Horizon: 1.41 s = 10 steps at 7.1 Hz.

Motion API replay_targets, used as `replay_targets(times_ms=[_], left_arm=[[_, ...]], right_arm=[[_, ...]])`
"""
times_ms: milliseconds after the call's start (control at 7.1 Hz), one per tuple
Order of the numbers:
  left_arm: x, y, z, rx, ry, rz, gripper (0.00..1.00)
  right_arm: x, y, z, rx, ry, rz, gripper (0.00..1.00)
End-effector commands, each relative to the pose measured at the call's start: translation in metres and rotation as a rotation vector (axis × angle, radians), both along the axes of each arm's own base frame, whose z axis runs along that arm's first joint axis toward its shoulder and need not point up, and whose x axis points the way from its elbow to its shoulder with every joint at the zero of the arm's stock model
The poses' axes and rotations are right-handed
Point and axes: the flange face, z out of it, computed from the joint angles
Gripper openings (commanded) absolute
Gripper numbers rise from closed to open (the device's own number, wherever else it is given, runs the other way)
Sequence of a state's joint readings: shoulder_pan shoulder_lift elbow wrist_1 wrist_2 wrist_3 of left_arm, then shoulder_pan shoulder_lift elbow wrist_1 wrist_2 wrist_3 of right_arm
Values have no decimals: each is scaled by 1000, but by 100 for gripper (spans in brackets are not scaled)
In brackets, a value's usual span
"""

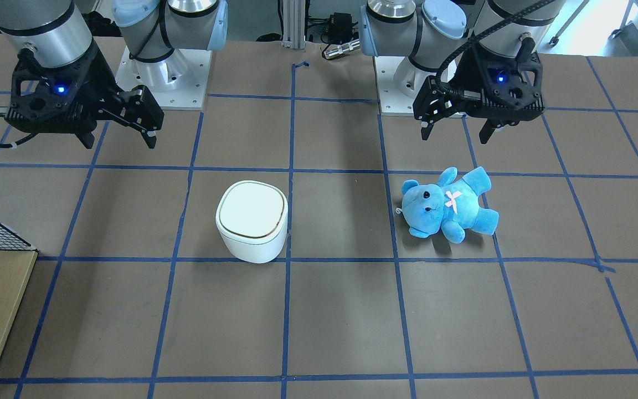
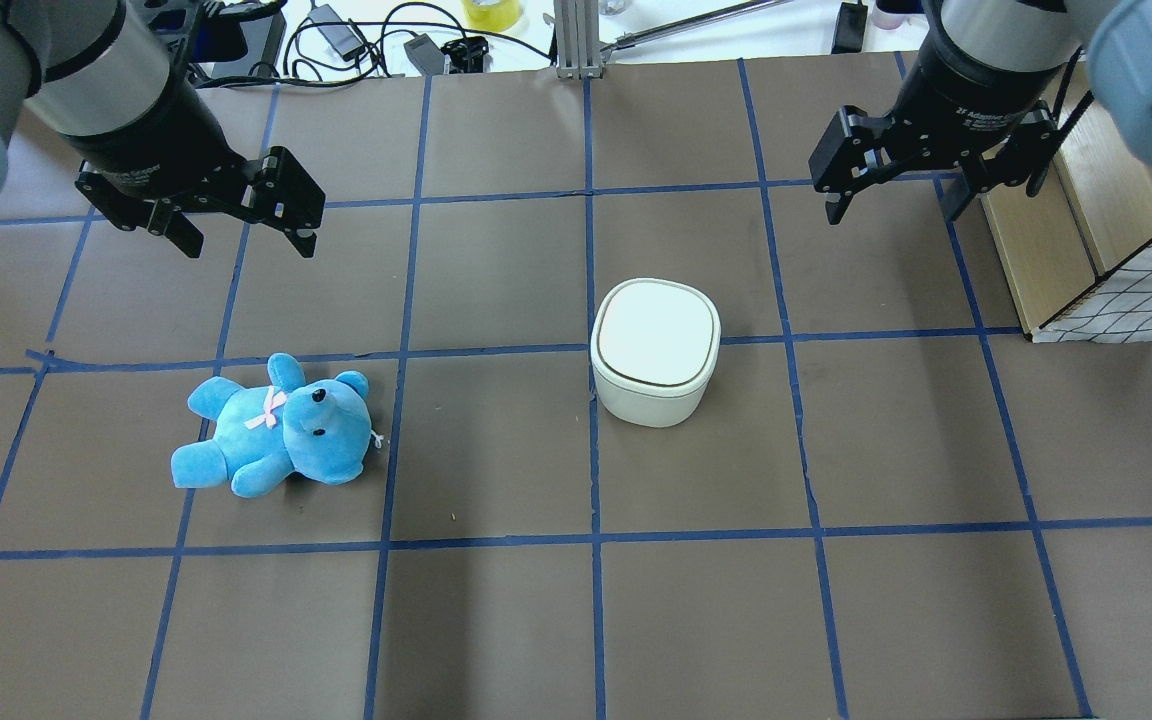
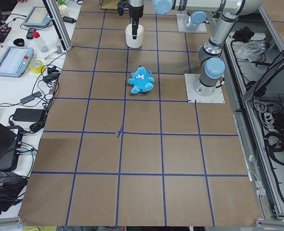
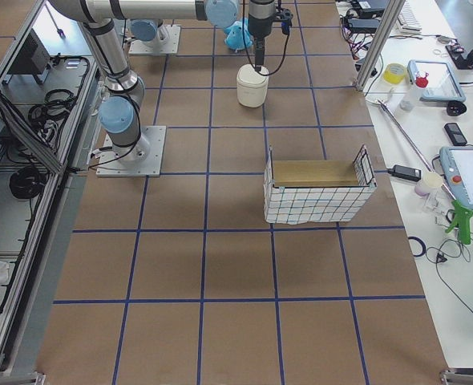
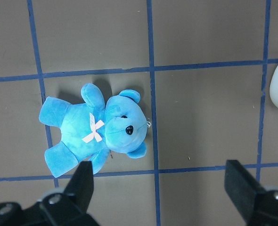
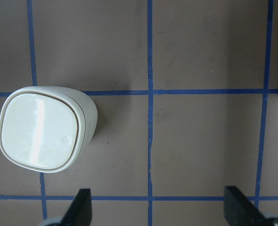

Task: Open trash can with right arm
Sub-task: 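Move the right gripper over the white trash can and lower it onto the lid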

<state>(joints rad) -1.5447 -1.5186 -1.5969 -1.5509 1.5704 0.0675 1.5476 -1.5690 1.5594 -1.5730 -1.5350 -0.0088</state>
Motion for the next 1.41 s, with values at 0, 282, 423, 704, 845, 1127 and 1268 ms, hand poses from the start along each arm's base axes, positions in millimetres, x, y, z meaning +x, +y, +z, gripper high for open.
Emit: replay_targets(times_ms=[0, 282, 423, 704, 845, 1127, 1268], left_arm=[[0, 0, 0, 0, 0, 0, 100], [0, 0, 0, 0, 1, 0, 100], [0, 0, 0, 0, 1, 0, 100], [0, 0, 0, 0, 0, 0, 100], [0, 0, 0, 0, 0, 0, 100], [0, 0, 0, 0, 0, 0, 100], [0, 0, 0, 0, 0, 0, 100]], right_arm=[[44, 7, -5, 15, -62, -95, 54], [110, 12, -26, 14, -67, 0, 0], [115, 12, -35, 31, -64, 12, 0], [117, -5, -71, 36, -54, 13, 0], [119, -18, -98, -8, -51, 14, 0], [120, -24, -135, -46, -58, 5, 0], [121, -30, -152, -41, -61, -8, 0]])
